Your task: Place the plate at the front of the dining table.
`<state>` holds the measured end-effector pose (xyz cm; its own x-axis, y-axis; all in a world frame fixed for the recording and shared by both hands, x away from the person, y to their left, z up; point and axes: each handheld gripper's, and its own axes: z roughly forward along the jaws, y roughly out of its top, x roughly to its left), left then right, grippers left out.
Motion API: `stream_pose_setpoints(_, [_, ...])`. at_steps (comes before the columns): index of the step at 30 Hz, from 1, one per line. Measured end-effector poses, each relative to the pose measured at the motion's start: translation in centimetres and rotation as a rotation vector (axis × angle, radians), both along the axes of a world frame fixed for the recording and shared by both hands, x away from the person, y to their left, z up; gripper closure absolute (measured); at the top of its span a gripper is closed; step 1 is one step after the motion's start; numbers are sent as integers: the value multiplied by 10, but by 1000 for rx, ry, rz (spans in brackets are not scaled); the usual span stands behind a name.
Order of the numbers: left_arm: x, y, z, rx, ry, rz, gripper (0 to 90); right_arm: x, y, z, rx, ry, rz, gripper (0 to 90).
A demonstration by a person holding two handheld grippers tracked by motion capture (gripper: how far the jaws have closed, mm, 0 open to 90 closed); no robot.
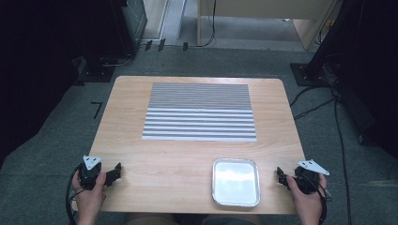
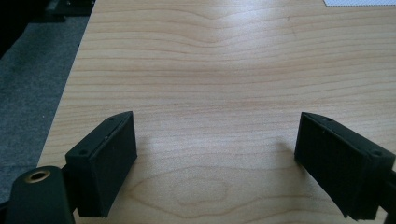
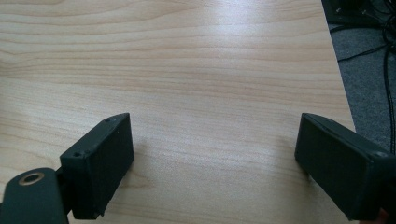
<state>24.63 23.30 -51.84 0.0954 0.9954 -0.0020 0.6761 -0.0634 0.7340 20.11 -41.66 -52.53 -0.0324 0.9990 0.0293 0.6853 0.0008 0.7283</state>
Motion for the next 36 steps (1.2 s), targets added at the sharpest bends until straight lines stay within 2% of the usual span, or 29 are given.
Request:
stream_pose_setpoints(6, [0, 0, 0, 0, 1, -1, 130, 0, 1, 0, 0, 0, -11, 115])
stream_pose_setpoints(13, [-1, 2, 1, 1, 2, 13, 131, -3, 3, 1, -15, -18, -55, 138])
stream_pose_setpoints(18, [-2, 4, 4, -25, -10, 30, 131, -6, 0, 2, 16, -31, -79, 137])
stream_pose_setpoints(19, [-2, 2, 5, -45, -14, 27, 131, -7, 0, 4, 21, -39, -81, 137])
stream_pose_setpoints(21, [-3, 0, 6, -52, -21, 19, 131, -9, 1, 6, 24, -47, -83, 137])
stream_pose_setpoints(26, [-6, -8, 11, -48, -36, 5, 131, -11, 6, 13, 0, -68, -78, 137])
stream_pose_setpoints(36, [-9, -19, 16, -55, -54, -17, 131, -14, 12, 18, 21, -84, -63, 135])
